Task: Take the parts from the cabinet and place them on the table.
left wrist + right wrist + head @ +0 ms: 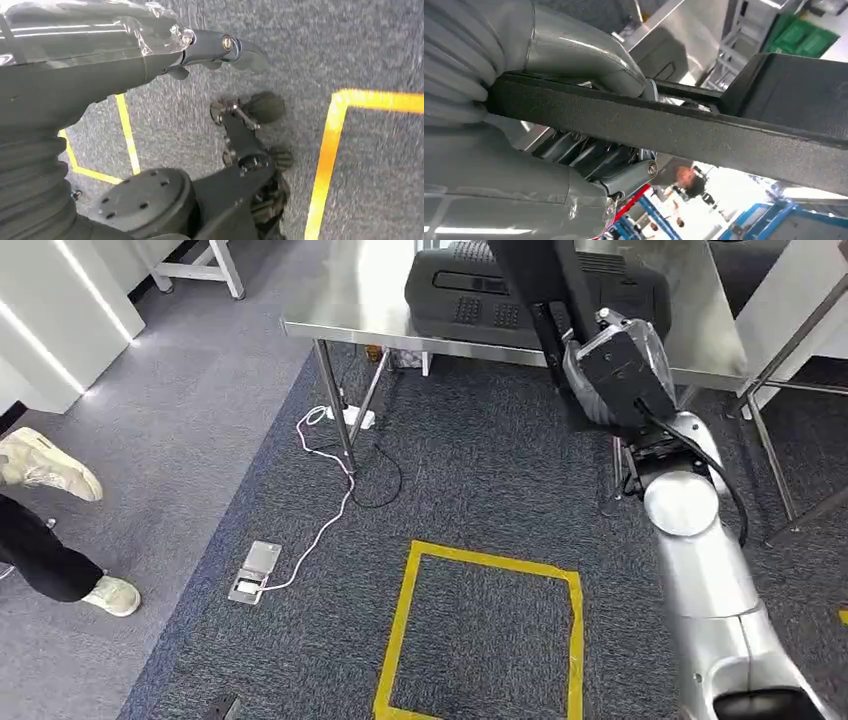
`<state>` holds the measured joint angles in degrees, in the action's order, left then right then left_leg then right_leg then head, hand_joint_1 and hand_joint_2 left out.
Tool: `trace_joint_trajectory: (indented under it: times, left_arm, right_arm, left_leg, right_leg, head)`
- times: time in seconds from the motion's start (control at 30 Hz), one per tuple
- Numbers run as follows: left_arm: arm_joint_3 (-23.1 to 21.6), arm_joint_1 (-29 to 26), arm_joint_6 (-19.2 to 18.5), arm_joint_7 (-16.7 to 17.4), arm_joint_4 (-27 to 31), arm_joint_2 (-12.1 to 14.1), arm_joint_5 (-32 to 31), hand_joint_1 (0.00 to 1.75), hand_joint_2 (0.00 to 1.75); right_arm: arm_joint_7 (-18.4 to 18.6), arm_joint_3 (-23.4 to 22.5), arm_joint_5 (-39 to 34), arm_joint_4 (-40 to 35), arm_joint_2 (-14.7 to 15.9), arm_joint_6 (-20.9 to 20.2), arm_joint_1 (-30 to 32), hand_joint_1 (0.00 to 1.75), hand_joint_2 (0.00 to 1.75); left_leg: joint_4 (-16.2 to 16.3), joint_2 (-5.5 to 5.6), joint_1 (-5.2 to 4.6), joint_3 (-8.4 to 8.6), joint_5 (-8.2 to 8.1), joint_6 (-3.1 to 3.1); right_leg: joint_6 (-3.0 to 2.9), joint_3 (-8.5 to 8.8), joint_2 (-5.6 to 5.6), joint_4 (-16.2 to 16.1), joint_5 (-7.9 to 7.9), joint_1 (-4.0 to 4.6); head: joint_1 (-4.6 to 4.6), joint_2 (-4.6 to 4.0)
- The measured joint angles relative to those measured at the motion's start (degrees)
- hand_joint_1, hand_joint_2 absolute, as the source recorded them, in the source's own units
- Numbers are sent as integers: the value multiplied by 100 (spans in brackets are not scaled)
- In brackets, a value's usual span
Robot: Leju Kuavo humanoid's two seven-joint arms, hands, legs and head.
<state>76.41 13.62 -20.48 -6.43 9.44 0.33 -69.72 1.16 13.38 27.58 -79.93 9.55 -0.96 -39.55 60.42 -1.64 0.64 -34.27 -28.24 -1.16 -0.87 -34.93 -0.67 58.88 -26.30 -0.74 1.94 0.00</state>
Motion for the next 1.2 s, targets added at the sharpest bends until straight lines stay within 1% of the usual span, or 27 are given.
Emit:
trace_joint_trajectory:
  times: [0.1, 0.13, 0.17, 0.23, 0.27, 0.3, 0.33, 0.43, 0.47, 0.5, 0.53, 0.6, 0.63, 0.67, 0.7, 0.73, 0.8, 0.83, 0.87, 0.9, 0.97, 1.0, 1.03, 1.07, 1.13, 1.17, 1.2]
  left_arm:
    - [0, -10, -7, 0, 0, 2, 0, 0, 175]
    - [0, -18, -9, 0, 0, 2, 0, 0, 175]
    - [0, -26, -9, 0, 0, 2, 0, 0, 175]
    - [0, -29, -9, 0, 0, 2, 0, 0, 175]
    - [0, -26, -9, 0, 0, 4, 0, 0, 175]
    - [0, -26, -9, 0, 2, 15, 0, 0, 175]
    - [0, -23, -9, 0, 2, 28, 0, 0, 175]
    - [0, -34, -28, 0, 2, 33, 0, 0, 175]
    - [0, -27, -35, 0, 2, 31, -2, 0, 175]
    - [0, -21, -37, 0, 2, 31, 0, 0, 175]
    - [0, -18, -37, 0, 2, 31, 0, 0, 175]
    - [0, -23, -35, 0, 2, 31, 4, 0, 175]
    - [0, -32, -33, 0, 2, 31, 7, 0, 175]
    - [0, -38, -31, 0, 2, 31, 11, 0, 175]
    - [0, -43, -31, 0, 2, 31, 13, 0, 175]
    - [0, -41, -31, 0, 2, 31, 13, 0, 175]
    - [0, -36, -31, 0, 2, 31, 13, 0, 175]
    - [0, -33, -31, 0, 2, 31, 13, 0, 175]
    - [0, -30, -31, 0, 2, 31, 9, 0, 175]
    - [0, -32, -31, 0, 2, 31, 7, 0, 175]
    - [0, -27, -35, 0, 2, 28, 0, 0, 175]
    - [-2, -28, -35, -2, 2, 28, 0, 0, 175]
    - [-2, -16, -35, -2, 2, 28, 0, 0, 175]
    - [-2, -5, -35, -2, 2, 28, 0, 0, 175]
    - [0, -22, -24, -2, 2, 28, 0, 0, 175]
    - [0, -42, -24, 0, 2, 28, 0, 0, 175]
    - [0, -61, -22, 0, 0, 28, 0, 0, 175]
  right_arm:
    - [0, 2, 0, 11, -26, -4, -8, 171, 175]
    - [0, 2, -2, 20, -28, -4, -5, 171, 175]
    - [0, 2, 0, 28, -28, -11, 0, 171, 175]
    - [0, 4, 0, 33, -37, -13, 0, 171, 175]
    - [0, 4, 0, 33, -46, -11, -6, 171, 175]
    - [0, 4, 0, 33, -50, -13, -8, 171, 175]
    - [-2, 4, -2, 39, -50, -13, -25, 171, 175]
    - [0, 7, 0, 55, -66, -15, -4, 171, 175]
    - [6, 7, 9, 55, -64, -15, -16, 171, 175]
    - [18, -2, 24, 57, -55, -15, -10, 171, 175]
    - [24, 4, 37, 57, -61, -15, -35, 171, 175]
    - [39, 7, 83, 59, -66, -15, -44, 171, 175]
    - [59, 7, 125, 70, -66, -15, -32, 171, 175]
    - [68, 7, 138, 85, -66, -15, -13, 171, 175]
    - [68, 7, 144, 96, -66, -13, -5, 171, 175]
    - [70, 7, 166, 105, -66, -13, -9, 171, 175]
    - [68, 7, 183, 107, -66, -11, -33, 171, 175]
    - [68, 9, 186, 116, -68, -11, -49, 171, 175]
    - [66, 9, 188, 116, -72, -11, -59, 171, 175]
    - [74, 9, 201, 118, -72, -9, -49, 171, 175]
    - [81, 4, 221, 122, -68, -5, -46, 171, 175]
    - [83, 4, 227, 120, -74, -4, -44, 171, 175]
    - [83, 4, 230, 120, -74, -4, -53, 171, 175]
    - [83, 4, 227, 120, -74, 0, -61, 171, 175]
    - [92, 4, 227, 120, -76, 0, -22, 171, 175]
    - [94, 6, 227, 122, -76, 0, 1, 171, 175]
    - [96, 7, 227, 122, -79, 0, 21, 171, 175]
  left_leg:
    - [1256, 104, 4, -553, -652, -51]
    - [1618, 107, 1, -730, -748, -52]
    - [1695, 111, 0, -780, -695, -44]
    - [1090, 127, -1, -515, -270, 2]
    - [511, 178, -1, -256, 30, 39]
    - [47, 307, -2, -64, 215, 78]
    - [-88, 462, 9, -14, 141, 103]
    - [-152, 391, -50, -13, 141, 128]
    - [-220, 363, -2, 19, 174, 177]
    - [-282, 302, 31, 69, 203, 195]
    - [-311, 290, 38, 90, 207, 227]
    - [-302, 242, 38, 97, 192, 259]
    - [-296, 223, 37, 97, 177, 260]
    - [-287, 212, 38, 98, 164, 260]
    - [-279, 202, 41, 110, 144, 247]
    - [-264, 196, 45, 127, 115, 232]
    - [-209, 192, 52, 168, 24, 174]
    - [-189, 188, 20, 153, -11, 127]
    - [-161, 188, 9, 139, -43, 94]
    - [-193, 187, 9, 160, -38, 69]
    - [-228, 171, 26, 222, -91, -8]
    - [-157, 172, 47, 240, -128, -41]
    - [74, 172, 37, 173, -187, -55]
    - [451, 172, 40, -47, -313, -65]
    - [1387, 172, 37, -664, -528, -76]
    - [1608, 172, 36, -878, -492, -70]
    - [1559, 172, 31, -977, -302, -49]
  right_leg:
    - [-32, -7, 78, 7, 3, 4]
    - [-33, -10, 114, 13, 2, 8]
    - [-33, -10, 155, 21, 1, 11]
    - [-33, -5, 236, 37, -4, 14]
    - [-28, 1, 277, 43, -10, 15]
    - [-20, -3, 306, 44, -15, 9]
    - [7, -37, 339, 57, -25, 33]
    - [107, -56, 428, 17, 6, -34]
    - [151, -40, 456, -1, 7, 6]
    - [157, -40, 395, 76, -57, -11]
    - [171, -159, 264, 319, -218, 13]
    - [218, -607, 147, 1212, -628, -13]
    - [237, -814, 131, 1589, -740, -20]
    - [248, -931, 122, 1772, -740, -28]
    - [256, -906, 118, 1655, -584, -38]
    - [262, -739, 114, 1295, -322, -51]
    - [257, -240, 46, 226, 198, -65]
    - [257, -178, 20, 144, 41, -30]
    - [190, -166, 46, 68, 24, -19]
    - [151, -170, 54, 77, 7, -15]
    - [65, -127, 72, 61, -42, -3]
    - [32, -46, 69, 20, -52, -36]
    - [-9, 19, 67, 8, -94, -36]
    - [-40, 66, 67, 8, -134, -31]
    - [-75, 201, 72, 9, -253, -5]
    - [-79, 276, 89, 8, -316, 5]
    - [-80, 370, 106, 8, -385, 12]
  head:
    - [-161, 0]
    - [-190, 0]
    - [-214, 0]
    - [-254, 0]
    - [-282, 0]
    - [-297, 0]
    - [-282, 0]
    - [-297, 0]
    - [-293, 0]
    - [-291, 0]
    - [-209, 0]
    - [-140, 0]
    - [-124, 0]
    - [-98, 0]
    - [-66, 0]
    - [-35, 0]
    - [28, 0]
    - [50, 0]
    - [72, 0]
    - [20, 0]
    - [4, 0]
    - [9, 0]
    - [-52, 0]
    - [-105, 0]
    - [-199, 0]
    - [-219, 0]
    - [-240, 0]
